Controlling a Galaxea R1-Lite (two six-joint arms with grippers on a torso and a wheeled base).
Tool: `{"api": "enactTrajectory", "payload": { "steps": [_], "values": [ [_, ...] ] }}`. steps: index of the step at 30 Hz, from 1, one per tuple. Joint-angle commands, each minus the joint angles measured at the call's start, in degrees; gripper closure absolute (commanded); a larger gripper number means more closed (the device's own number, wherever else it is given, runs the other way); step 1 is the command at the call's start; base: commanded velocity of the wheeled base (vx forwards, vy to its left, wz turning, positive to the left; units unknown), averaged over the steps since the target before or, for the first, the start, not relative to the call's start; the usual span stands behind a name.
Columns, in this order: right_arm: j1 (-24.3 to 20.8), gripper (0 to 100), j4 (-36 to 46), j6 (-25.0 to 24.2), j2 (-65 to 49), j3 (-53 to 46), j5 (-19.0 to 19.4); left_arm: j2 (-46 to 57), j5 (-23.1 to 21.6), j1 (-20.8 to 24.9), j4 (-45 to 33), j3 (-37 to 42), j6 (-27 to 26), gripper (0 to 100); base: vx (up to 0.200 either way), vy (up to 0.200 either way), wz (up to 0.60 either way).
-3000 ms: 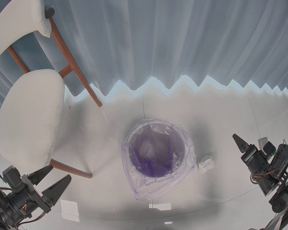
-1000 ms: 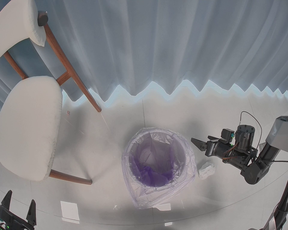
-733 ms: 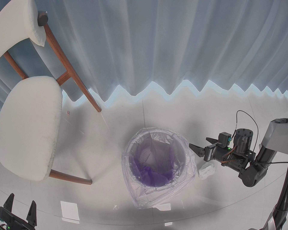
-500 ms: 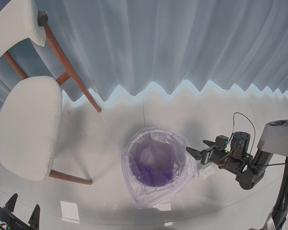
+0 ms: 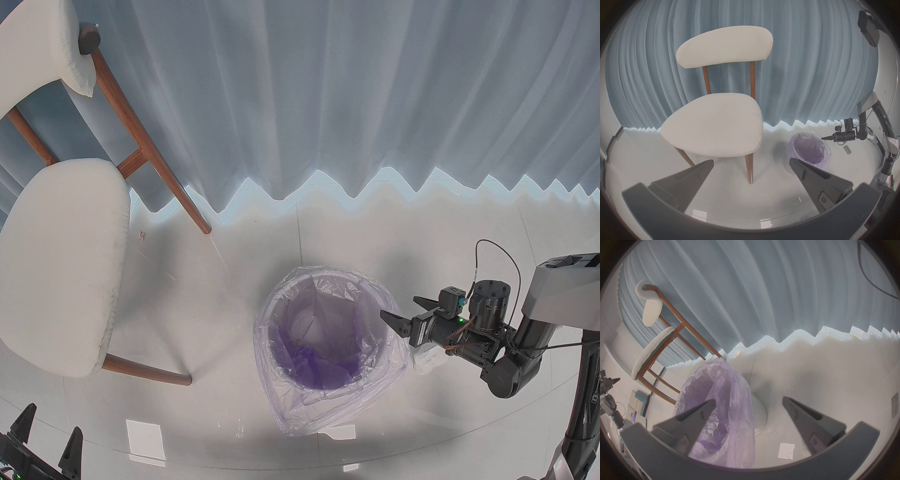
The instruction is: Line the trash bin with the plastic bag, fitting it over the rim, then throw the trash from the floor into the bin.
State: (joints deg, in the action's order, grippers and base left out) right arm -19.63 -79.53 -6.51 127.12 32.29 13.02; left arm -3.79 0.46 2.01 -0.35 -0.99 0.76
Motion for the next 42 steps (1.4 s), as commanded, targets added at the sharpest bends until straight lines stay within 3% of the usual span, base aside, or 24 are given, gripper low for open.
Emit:
{"api": "enactTrajectory", "payload": {
  "steps": [1,6,14,20,23,42],
  "values": [
    [0.03,100,-0.01,-0.26,0.85,1.63,-0.01,-0.16,0.06,0.01,0.00,0.81,0.04,0,0.000,0.000,0.00],
    [0.12,100,-0.01,-1.75,0.58,3.13,-0.10,-0.16,0.06,0.01,0.00,0.81,0.04,0,0.000,0.000,0.00],
    [2.22,100,0.52,-8.52,2.16,6.99,-0.19,-0.16,0.06,0.01,0.00,0.81,0.04,0,0.000,0.000,0.00],
    [5.04,100,4.30,-21.35,3.75,11.39,-0.19,-0.08,-0.02,0.01,0.00,0.90,0.04,0,0.000,0.000,0.00],
    [5.83,100,5.00,-25.22,5.15,13.85,-0.19,-0.16,-0.02,0.01,0.00,0.81,0.04,0,0.000,0.000,0.00],
    [5.56,100,2.54,-24.96,18.07,19.65,-0.28,-0.08,0.06,0.01,0.00,0.90,0.04,0,0.000,0.000,0.00]
  ]
}}
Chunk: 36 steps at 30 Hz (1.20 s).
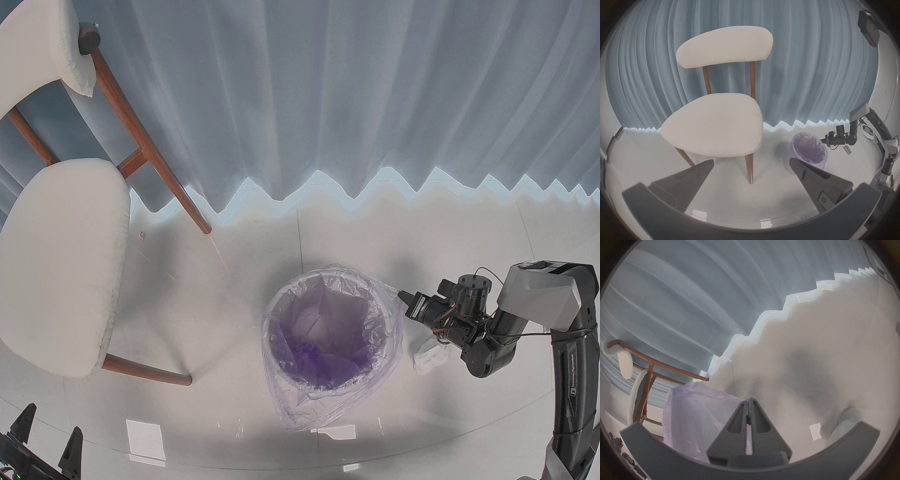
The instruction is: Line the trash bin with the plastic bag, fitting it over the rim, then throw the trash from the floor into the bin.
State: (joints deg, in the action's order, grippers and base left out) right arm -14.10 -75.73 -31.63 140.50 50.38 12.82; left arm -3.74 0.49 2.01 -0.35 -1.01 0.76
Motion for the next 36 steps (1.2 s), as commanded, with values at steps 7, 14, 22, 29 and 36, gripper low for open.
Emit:
{"api": "enactTrajectory", "payload": {
  "steps": [7,14,22,29,36],
  "values": [
    [0.04,100,-2.93,0.52,7.95,2.88,-0.26,-0.21,0.04,0.01,0.00,0.84,0.04,0,0.000,0.000,0.00],
    [-0.05,100,-4.78,2.19,11.99,6.22,-2.19,-0.21,-0.05,0.01,0.00,0.92,0.04,0,0.000,0.000,0.00],
    [-0.05,0,-4.87,2.19,12.52,6.75,-2.37,-0.21,0.04,0.01,0.00,0.92,0.04,0,0.000,0.000,0.00],
    [0.22,0,-6.63,-0.80,6.19,1.12,-3.95,-0.21,-0.05,0.01,0.00,0.84,0.04,0,0.000,0.000,0.00],
    [0.57,0,-13.31,-8.36,-7.17,-18.74,-8.43,-0.21,-0.05,0.01,0.00,0.92,0.04,0,0.000,0.000,0.00]
  ]
}}
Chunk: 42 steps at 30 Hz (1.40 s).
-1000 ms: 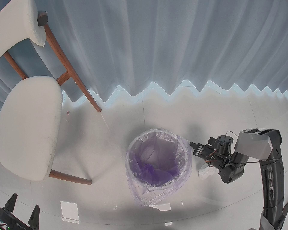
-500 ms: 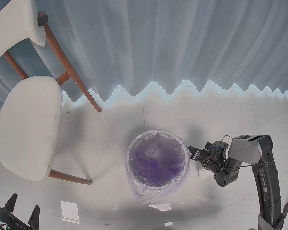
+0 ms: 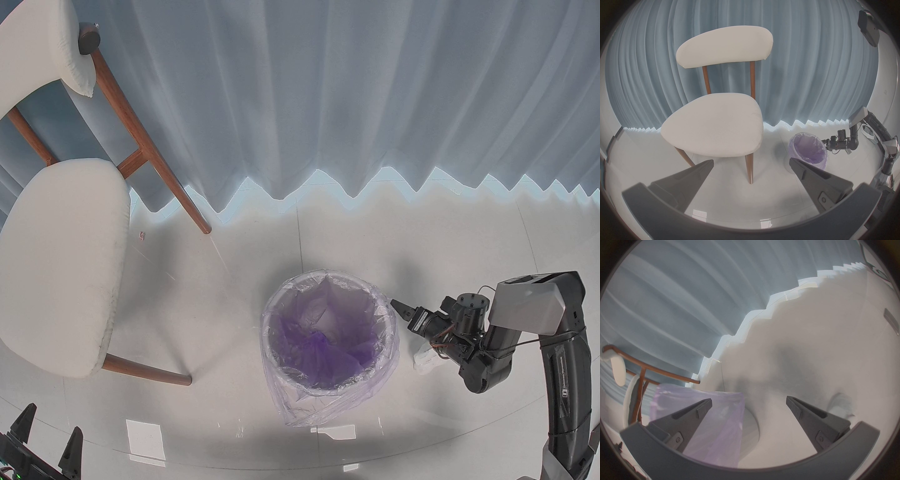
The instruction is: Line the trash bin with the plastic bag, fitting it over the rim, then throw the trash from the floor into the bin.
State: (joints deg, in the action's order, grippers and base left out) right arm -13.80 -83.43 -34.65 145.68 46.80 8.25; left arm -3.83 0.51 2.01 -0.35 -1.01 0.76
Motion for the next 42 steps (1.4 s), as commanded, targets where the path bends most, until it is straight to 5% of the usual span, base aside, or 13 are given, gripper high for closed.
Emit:
{"api": "enactTrajectory", "payload": {
  "steps": [1,7,15,18,29,42],
  "values": [
    [0.26,0,-6.57,-6.58,-14.19,-18.85,-5.62,-0.13,0.02,0.01,0.00,0.92,0.04,0,0.000,0.000,0.00],
    [0.70,0,-6.57,-12.99,-30.37,-35.73,-11.42,-0.13,-0.07,0.01,0.00,0.92,0.04,0,0.000,0.000,0.00],
    [-1.05,0,-5.60,-12.02,-50.05,-46.80,-17.04,-0.13,0.02,0.01,0.00,0.84,0.04,0,0.000,0.000,0.00],
    [2.02,0,-3.40,-11.06,-54.45,-46.80,-19.42,-0.13,0.02,0.01,0.00,0.92,0.04,0,0.000,0.000,0.00],
    [11.34,0,1.08,-2.88,-69.65,-46.80,-18.54,-0.04,-0.07,0.01,0.00,0.84,0.04,0,0.000,0.000,0.00],
    [16.79,0,8.99,-1.65,-79.32,-46.80,-18.98,-0.74,-0.34,1.59,0.27,0.92,-0.58,0,0.000,0.000,0.00]
  ]
}}
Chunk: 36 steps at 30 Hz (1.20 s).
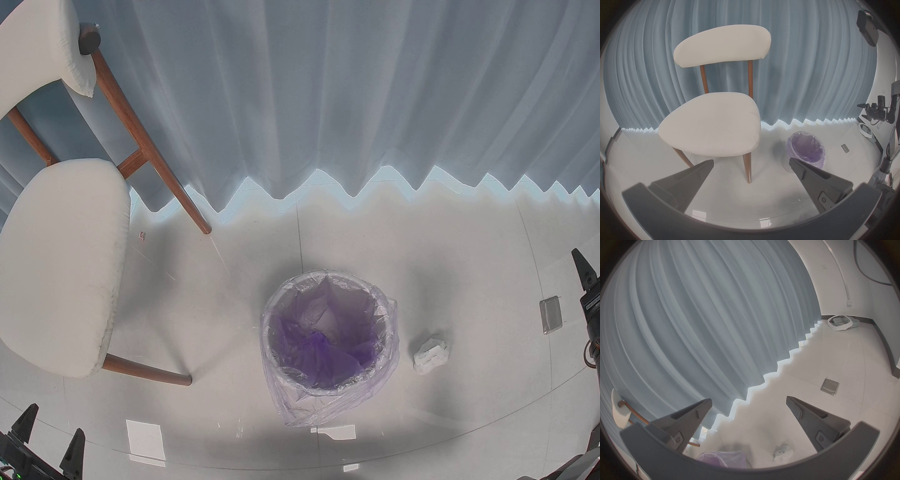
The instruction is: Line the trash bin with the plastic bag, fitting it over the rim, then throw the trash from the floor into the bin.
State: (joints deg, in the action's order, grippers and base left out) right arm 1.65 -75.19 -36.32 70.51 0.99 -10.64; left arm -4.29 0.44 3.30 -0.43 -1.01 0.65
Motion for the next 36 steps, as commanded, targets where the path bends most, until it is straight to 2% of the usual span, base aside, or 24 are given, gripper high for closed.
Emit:
{"api": "enactTrajectory", "payload": {
  "steps": [1,2,3,6,8,10,11,12,14,15,16,20,26,30,33,36],
  "values": [
    [1.34,0,0.75,0.02,-4.15,-0.99,-0.08,-0.28,-0.26,0.30,0.34,0.92,-0.47,0,0.000,0.000,0.00],
    [1.34,0,0.75,0.02,-4.15,-0.99,-0.08,-0.28,-0.26,0.30,0.34,0.92,-0.47,0,0.000,0.000,0.00],
    [1.78,0,4.97,0.02,-7.93,-0.99,0.10,-0.28,-1.23,0.30,0.43,0.92,-1.00,0,0.000,0.000,0.00],
    [1.61,0,10.06,0.46,-11.54,-0.99,0.36,-0.37,-0.18,0.12,1.83,0.22,-0.29,0,0.000,0.000,0.00],
    [1.52,0,12.79,0.81,-13.56,-0.99,0.53,-6.26,4.13,-1.46,8.78,-4.44,5.15,0,0.000,0.000,0.00],
    [1.43,0,15.78,0.54,-15.40,-0.99,0.62,-20.67,9.32,-0.40,14.58,-8.04,16.49,0,0.000,0.000,0.00],
    [1.34,0,17.01,0.54,-15.84,-0.99,0.62,-24.54,9.32,0.39,15.63,-11.73,19.57,0,0.000,0.000,0.00],
    [1.17,0,18.24,0.54,-16.28,-0.99,0.62,-28.58,8.44,1.71,16.51,-17.01,20.54,0,0.000,0.000,0.00],
    [0.90,0,19.82,0.72,-16.63,-0.99,0.62,-34.73,3.60,6.36,16.60,-25.97,20.45,0,0.000,0.000,0.00],
    [0.90,0,19.82,0.72,-16.63,-0.99,0.62,-34.73,3.60,6.36,16.60,-25.97,20.45,0,0.000,0.000,0.00],
    [0.55,0,20.52,0.46,-16.63,-0.99,0.62,-40.62,-2.72,12.25,16.69,-31.33,21.06,0,0.000,0.000,0.00],
    [0.29,0,20.52,0.90,-16.63,-0.99,2.03,-50.20,-9.93,16.91,17.74,-34.94,20.89,0,0.000,0.000,0.00],
    [0.29,0,20.88,0.54,-17.51,-0.99,3.08,-60.66,-20.48,24.29,18.00,-34.85,20.80,0,0.000,0.000,0.00],
    [0.29,0,20.88,0.54,-17.86,-0.99,3.08,-68.22,-20.83,28.51,17.83,-34.76,22.47,0,0.000,0.000,0.00],
    [0.29,0,21.05,0.54,-18.30,-0.99,3.08,-73.40,-20.74,29.04,17.57,-34.14,24.40,0,0.000,0.000,0.00],
    [0.29,0,21.05,0.46,-18.22,-0.99,3.08,-76.57,-20.65,29.22,17.83,-31.77,23.96,0,0.000,0.000,0.00]
  ]
}}
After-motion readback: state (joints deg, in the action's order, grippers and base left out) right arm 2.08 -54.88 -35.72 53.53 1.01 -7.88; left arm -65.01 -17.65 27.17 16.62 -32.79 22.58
